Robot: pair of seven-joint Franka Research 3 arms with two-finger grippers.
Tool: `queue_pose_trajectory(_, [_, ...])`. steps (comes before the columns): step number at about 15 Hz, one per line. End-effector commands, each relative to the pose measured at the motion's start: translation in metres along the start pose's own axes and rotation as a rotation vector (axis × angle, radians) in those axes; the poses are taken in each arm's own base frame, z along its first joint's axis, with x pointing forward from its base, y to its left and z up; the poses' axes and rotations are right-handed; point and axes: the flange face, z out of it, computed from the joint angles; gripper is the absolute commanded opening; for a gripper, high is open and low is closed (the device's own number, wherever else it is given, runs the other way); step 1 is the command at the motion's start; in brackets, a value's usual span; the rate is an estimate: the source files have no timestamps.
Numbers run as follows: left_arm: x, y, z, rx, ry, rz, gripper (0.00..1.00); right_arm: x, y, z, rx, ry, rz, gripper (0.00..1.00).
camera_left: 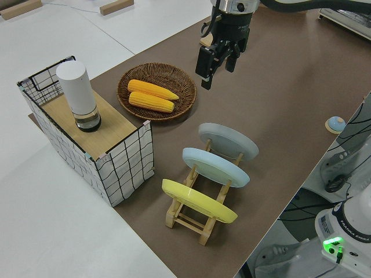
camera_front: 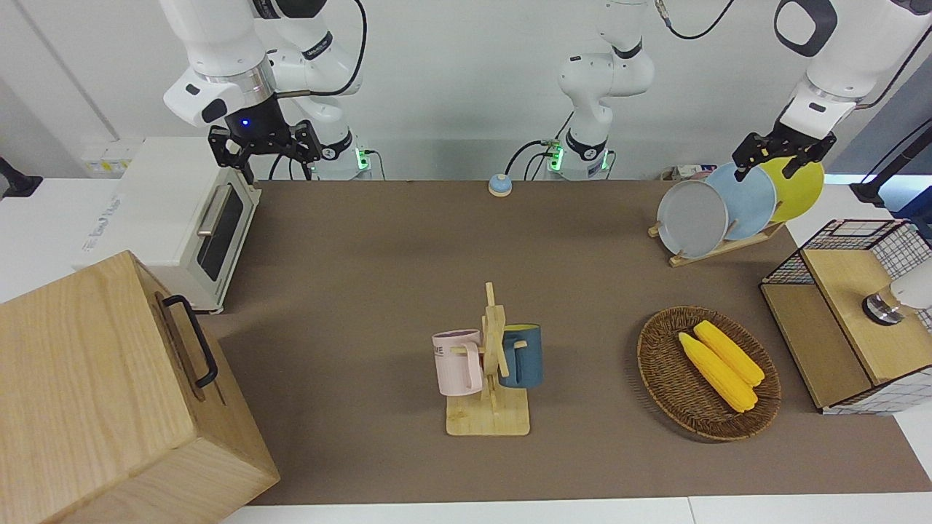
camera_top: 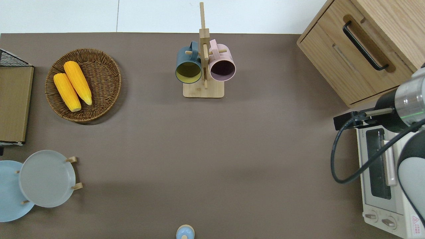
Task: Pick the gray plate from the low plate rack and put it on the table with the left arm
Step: 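Lower the left gripper onto the gray plate's rim in the rack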
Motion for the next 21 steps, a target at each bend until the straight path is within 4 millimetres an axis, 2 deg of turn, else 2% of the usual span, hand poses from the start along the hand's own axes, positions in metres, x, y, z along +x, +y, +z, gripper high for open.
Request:
queue_pose_trajectory(1, [-0.026,0.001,0.023,0.004,0.021,-0.003,1.00,-0.002,0.002,-0.004,-0.002,-0.003,0.016,0.983])
queue_pose_trajectory(8, [-0.040,0.003,0.072,-0.010,0.024,-0.007,1.00,-0.003,0.001,-0.004,-0.002,-0.003,0.014,0.983])
queue_pose_trajectory(15, [-0.053,-0.002,0.138,0.000,0.065,-0.020,1.00,-0.003,0.001,-0.004,-0.002,-0.003,0.014,0.983])
queue_pose_trajectory(21, [-0.061,0.000,0.172,-0.003,0.083,-0.019,1.00,-0.002,0.001,-0.005,-0.002,-0.001,0.014,0.983])
